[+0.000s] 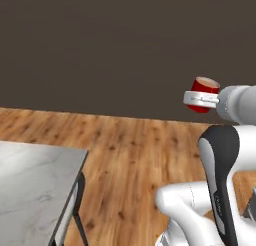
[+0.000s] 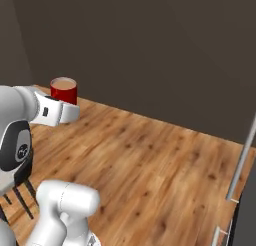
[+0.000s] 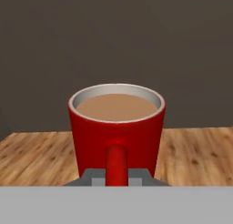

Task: Pick the cup of tea, navigate to the dining table, and place it on the saucer.

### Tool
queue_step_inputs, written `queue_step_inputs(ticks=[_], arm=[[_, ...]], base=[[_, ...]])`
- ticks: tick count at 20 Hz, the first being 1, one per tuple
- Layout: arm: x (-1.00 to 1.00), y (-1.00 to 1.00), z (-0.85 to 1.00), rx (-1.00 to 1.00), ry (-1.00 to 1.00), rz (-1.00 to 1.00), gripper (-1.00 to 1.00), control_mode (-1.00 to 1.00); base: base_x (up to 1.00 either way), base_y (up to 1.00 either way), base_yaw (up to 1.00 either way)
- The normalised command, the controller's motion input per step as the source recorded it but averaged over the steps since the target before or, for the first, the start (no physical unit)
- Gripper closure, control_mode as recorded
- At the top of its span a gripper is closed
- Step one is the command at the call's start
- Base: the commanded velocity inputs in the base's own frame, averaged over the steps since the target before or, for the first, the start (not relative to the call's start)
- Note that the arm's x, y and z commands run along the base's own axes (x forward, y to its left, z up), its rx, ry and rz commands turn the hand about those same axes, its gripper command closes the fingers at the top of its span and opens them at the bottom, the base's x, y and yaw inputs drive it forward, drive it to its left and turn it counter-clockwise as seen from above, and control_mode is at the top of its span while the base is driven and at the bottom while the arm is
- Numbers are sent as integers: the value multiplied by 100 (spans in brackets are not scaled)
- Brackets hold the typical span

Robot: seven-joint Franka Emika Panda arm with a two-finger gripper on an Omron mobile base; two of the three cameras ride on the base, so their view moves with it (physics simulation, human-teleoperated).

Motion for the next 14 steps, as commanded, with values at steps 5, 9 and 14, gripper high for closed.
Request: queue_step_inputs(ticks=[5,9,14], arm=[[0,0,0,0,0,0,100,100],[0,0,0,0,0,0,100,100],[0,0,0,0,0,0,100,100]], base=[[100,-39,36],[100,-26,50],[100,-23,54]])
